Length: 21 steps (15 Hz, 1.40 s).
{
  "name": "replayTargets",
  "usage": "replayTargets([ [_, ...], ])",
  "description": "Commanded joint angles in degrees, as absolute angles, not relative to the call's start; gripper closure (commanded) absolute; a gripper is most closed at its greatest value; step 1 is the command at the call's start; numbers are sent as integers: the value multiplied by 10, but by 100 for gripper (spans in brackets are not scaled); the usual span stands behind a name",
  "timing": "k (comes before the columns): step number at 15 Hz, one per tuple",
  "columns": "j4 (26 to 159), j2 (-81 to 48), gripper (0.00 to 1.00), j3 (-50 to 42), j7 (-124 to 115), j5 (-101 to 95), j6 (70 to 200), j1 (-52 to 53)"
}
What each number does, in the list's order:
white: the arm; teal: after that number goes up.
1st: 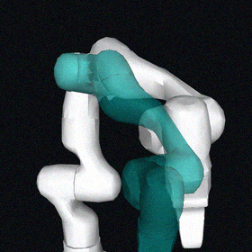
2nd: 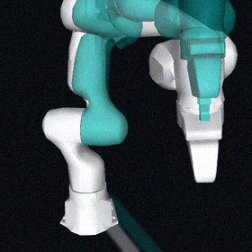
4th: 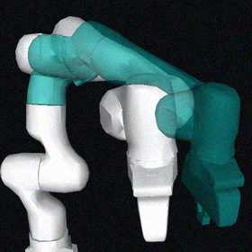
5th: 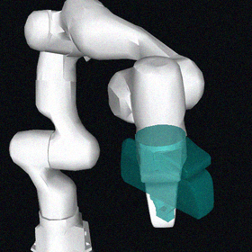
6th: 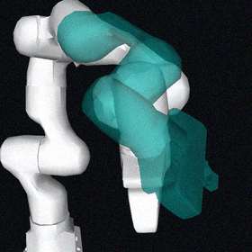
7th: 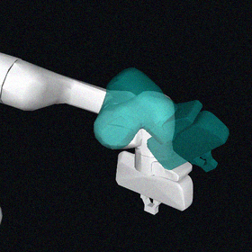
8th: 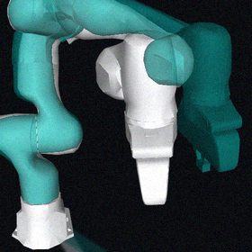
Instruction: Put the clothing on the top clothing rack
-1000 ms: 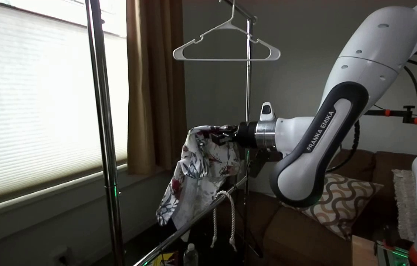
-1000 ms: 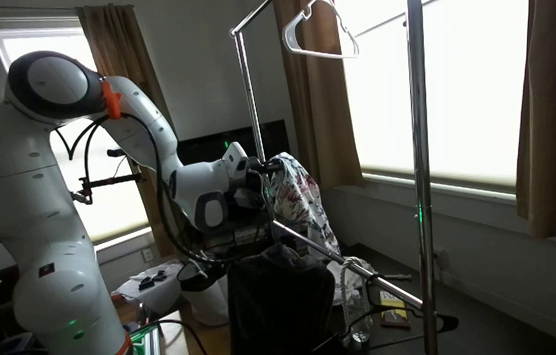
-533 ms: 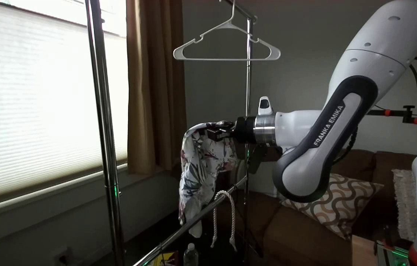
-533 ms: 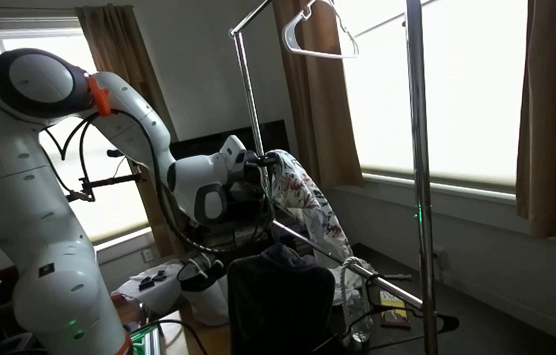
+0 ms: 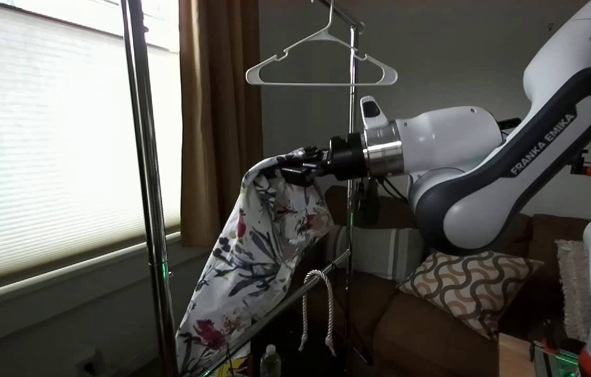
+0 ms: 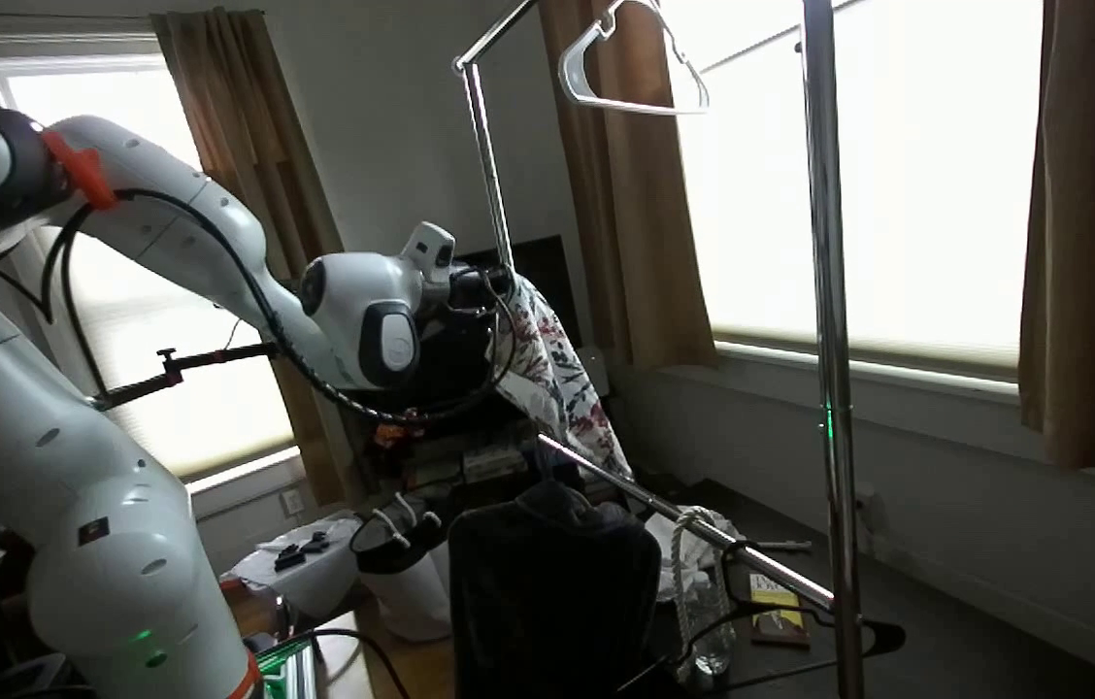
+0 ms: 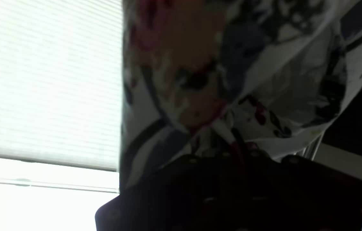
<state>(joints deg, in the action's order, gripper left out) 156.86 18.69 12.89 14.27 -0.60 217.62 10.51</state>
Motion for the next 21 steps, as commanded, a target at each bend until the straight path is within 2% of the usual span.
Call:
replayTargets([
  [1,1626,323,99,185,251,83,2096,49],
  [2,1571,307,99,216,293,117,2060,18],
  [3,1575,328,99,241,322,142,2040,-10],
  [4,1573,282,98,193,275,99,2086,39],
  [8,1570,317,99,231,308,126,2053,-3],
  [9,1555,292,99,205,248,40,2047,20],
  [11,1529,292,99,181,211,-11,1956,65],
  [14,1511,315,99,118,216,14,1808,177],
  [17,1498,336,99,84,234,42,1663,228],
  [21,1467,365,99,-22,277,93,1500,362],
])
